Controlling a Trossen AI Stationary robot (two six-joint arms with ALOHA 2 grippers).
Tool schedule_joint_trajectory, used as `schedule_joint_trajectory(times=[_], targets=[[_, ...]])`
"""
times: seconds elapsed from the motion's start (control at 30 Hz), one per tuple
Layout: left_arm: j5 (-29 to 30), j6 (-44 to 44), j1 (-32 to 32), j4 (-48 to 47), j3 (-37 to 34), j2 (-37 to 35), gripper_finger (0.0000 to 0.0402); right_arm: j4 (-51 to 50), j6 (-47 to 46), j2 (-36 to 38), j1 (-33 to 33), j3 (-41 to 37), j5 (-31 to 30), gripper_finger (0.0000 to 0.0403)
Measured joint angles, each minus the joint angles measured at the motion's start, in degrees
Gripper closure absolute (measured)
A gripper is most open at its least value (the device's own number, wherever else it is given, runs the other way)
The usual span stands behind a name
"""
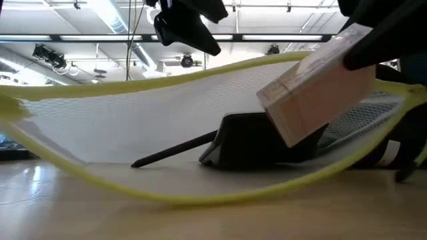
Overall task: Unpack backpack
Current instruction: Put the white game card into the white zip bag
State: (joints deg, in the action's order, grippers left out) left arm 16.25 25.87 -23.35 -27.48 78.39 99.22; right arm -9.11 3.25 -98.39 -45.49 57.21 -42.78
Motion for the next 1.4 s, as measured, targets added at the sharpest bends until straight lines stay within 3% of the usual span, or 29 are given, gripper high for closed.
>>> schedule_joint_trajectory(times=[0.23, 0.5, 0.7, 0.9, 1.1, 1.27, 1.4], targets=[[-1.23, -3.4, -1.63, 5.9, 0.0, 0.0, 0.014, 0.31, -0.87, 0.0, 1.94, 0.0, -1.15, 0.0362], [6.61, -1.64, -7.21, 0.85, 0.0, 0.62, 0.014, 0.29, -2.27, 0.0, 3.84, 0.0, -1.13, 0.0362], [10.83, -1.26, -11.29, -1.43, 0.13, 5.73, 0.014, 0.69, -2.34, 0.0, 4.82, -0.02, -1.1, 0.0362], [16.06, 2.86, -11.54, -4.65, 1.98, 10.99, 0.014, 1.6, -2.32, 0.0, 5.87, -0.02, -0.69, 0.0362], [22.5, 8.94, -10.8, -13.86, 2.23, 11.95, 0.0144, 1.75, -2.29, 0.02, 6.03, -0.04, -0.56, 0.0362], [22.88, 9.05, -10.01, -16.2, 2.23, 11.89, 0.0182, 1.93, -2.08, 0.02, 6.14, -0.04, -0.64, 0.0362], [22.69, 8.9, -9.14, -16.18, 2.23, 11.87, 0.026, 2.16, -2.01, 0.02, 6.39, -0.04, -0.68, 0.0362]])
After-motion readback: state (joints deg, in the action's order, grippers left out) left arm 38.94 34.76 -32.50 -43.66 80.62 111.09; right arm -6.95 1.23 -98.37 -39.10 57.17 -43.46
